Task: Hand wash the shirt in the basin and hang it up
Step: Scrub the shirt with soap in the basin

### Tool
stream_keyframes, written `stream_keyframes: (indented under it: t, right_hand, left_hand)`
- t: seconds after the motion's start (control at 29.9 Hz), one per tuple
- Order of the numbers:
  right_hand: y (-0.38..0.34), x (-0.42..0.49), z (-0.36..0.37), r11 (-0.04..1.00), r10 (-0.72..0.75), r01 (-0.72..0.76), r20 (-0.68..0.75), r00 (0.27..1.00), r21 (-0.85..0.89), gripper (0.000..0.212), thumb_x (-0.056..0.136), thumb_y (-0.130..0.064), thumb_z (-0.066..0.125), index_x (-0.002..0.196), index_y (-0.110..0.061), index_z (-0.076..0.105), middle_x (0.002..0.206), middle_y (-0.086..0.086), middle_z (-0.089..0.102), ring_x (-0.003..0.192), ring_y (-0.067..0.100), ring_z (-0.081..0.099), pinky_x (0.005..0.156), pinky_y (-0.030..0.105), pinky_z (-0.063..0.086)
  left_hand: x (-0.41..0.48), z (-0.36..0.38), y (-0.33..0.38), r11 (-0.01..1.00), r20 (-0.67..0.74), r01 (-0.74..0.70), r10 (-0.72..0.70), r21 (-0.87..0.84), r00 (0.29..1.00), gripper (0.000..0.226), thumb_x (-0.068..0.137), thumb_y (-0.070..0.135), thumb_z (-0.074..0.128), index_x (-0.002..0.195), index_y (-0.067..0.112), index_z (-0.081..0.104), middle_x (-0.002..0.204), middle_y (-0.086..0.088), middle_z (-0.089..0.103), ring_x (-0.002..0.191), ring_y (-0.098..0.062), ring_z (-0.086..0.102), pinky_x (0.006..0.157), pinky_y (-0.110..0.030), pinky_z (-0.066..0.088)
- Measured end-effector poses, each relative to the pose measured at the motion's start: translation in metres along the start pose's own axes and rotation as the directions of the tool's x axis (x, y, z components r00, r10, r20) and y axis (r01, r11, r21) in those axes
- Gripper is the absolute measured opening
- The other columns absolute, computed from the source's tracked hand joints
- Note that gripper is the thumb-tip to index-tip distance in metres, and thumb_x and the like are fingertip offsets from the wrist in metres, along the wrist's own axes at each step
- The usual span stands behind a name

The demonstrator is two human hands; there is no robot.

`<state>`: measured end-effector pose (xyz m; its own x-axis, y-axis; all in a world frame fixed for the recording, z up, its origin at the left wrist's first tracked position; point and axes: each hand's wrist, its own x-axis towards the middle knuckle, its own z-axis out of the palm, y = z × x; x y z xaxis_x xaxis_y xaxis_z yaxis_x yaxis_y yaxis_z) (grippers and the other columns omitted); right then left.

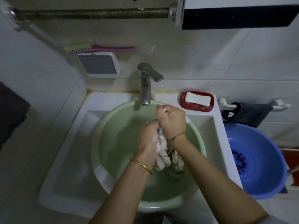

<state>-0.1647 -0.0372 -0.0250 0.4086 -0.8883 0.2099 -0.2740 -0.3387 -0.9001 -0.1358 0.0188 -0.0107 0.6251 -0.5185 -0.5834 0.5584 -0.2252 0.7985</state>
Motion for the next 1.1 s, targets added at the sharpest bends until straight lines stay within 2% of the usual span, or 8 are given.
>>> stream_keyframes:
  t: [0.17,0.27,0.4,0.53,0.67,0.74,0.87,1.1]
  right_hand:
    - [-0.005,-0.027,-0.001,0.965,-0.261,0.261,-0.019,0.965,0.033,0.039,0.084,-0.033,0.047,0.047,-0.027,0.034,0.045,-0.01,0.035,0.047,0.015,0.039,0.049,0.032,0.037]
    - [0.001,-0.006,-0.005,0.984,0.101,-0.091,-0.06,0.993,0.152,0.052,0.093,-0.028,0.052,0.043,-0.022,0.038,0.037,-0.007,0.037,0.042,0.008,0.038,0.052,0.027,0.034]
    - [0.009,0.012,-0.017,0.904,0.33,-0.287,-0.089,0.94,0.316,0.05,0.099,-0.033,0.043,0.056,-0.008,0.039,0.054,0.01,0.035,0.045,0.008,0.032,0.045,0.022,0.027]
    - [0.014,0.003,-0.022,0.827,0.385,-0.344,-0.001,0.923,0.444,0.053,0.099,-0.044,0.037,0.069,-0.004,0.056,0.063,0.013,0.051,0.06,0.019,0.047,0.06,0.029,0.042]
    - [0.017,0.003,-0.033,0.677,0.372,-0.38,0.153,0.916,0.631,0.046,0.099,-0.04,0.04,0.072,-0.01,0.062,0.063,-0.001,0.065,0.064,0.013,0.06,0.068,0.03,0.051]
    - [0.02,0.006,-0.037,0.639,0.349,-0.395,0.209,0.914,0.66,0.038,0.099,-0.034,0.044,0.075,-0.011,0.062,0.067,0.001,0.065,0.068,0.014,0.06,0.069,0.029,0.05]
    - [0.027,0.008,-0.041,0.587,0.184,-0.371,0.327,0.927,0.72,0.012,0.078,-0.014,0.058,0.08,-0.003,0.061,0.075,0.011,0.058,0.073,0.02,0.054,0.07,0.032,0.043]
    - [0.053,-0.002,-0.05,0.999,0.027,-0.041,0.369,0.929,0.031,0.02,0.08,-0.007,0.067,0.092,-0.02,0.058,0.08,-0.001,0.058,0.07,0.01,0.051,0.066,0.02,0.043]
  left_hand:
    - [0.013,-0.006,0.006,0.976,-0.005,-0.04,0.04,-0.215,0.999,0.038,0.095,0.015,0.042,0.059,0.01,0.053,0.06,-0.006,0.053,0.045,-0.012,0.056,0.049,-0.016,0.047]
    - [0.006,0.001,0.001,0.958,-0.036,-0.172,0.185,0.231,0.982,0.028,0.093,0.022,0.051,0.067,0.015,0.056,0.062,-0.002,0.06,0.058,-0.015,0.058,0.06,-0.024,0.047]
    - [-0.004,-0.001,-0.004,0.581,0.175,-0.624,0.643,0.523,0.746,0.015,0.094,0.006,0.043,0.084,0.017,0.045,0.081,0.001,0.049,0.072,-0.013,0.047,0.063,-0.014,0.035]
    - [-0.007,-0.003,-0.005,0.189,0.384,-0.752,0.766,0.632,0.515,0.037,0.09,0.014,0.033,0.119,0.002,0.052,0.12,-0.011,0.049,0.11,-0.022,0.049,0.099,-0.025,0.039]
    - [-0.008,-0.007,0.005,0.059,0.552,-0.695,0.561,0.717,0.617,0.072,0.087,0.055,0.04,0.145,0.013,0.032,0.14,0.0,0.044,0.125,-0.017,0.03,0.105,-0.023,0.025]
    - [-0.001,-0.01,0.009,-0.021,0.561,-0.655,0.538,0.755,0.63,0.065,0.086,0.052,0.052,0.139,0.017,0.04,0.131,0.001,0.05,0.12,-0.017,0.032,0.101,-0.026,0.029]
    - [0.003,-0.017,0.024,-0.133,0.524,-0.632,0.7,0.763,0.485,0.029,0.081,0.046,0.064,0.074,0.025,0.046,0.079,0.009,0.044,0.086,-0.015,0.037,0.063,-0.028,0.03]
    - [0.01,-0.035,0.046,-0.007,0.374,-0.642,0.817,0.766,0.438,0.025,0.082,0.029,0.054,0.066,0.011,0.047,0.076,-0.002,0.05,0.076,-0.016,0.041,0.062,-0.03,0.034]
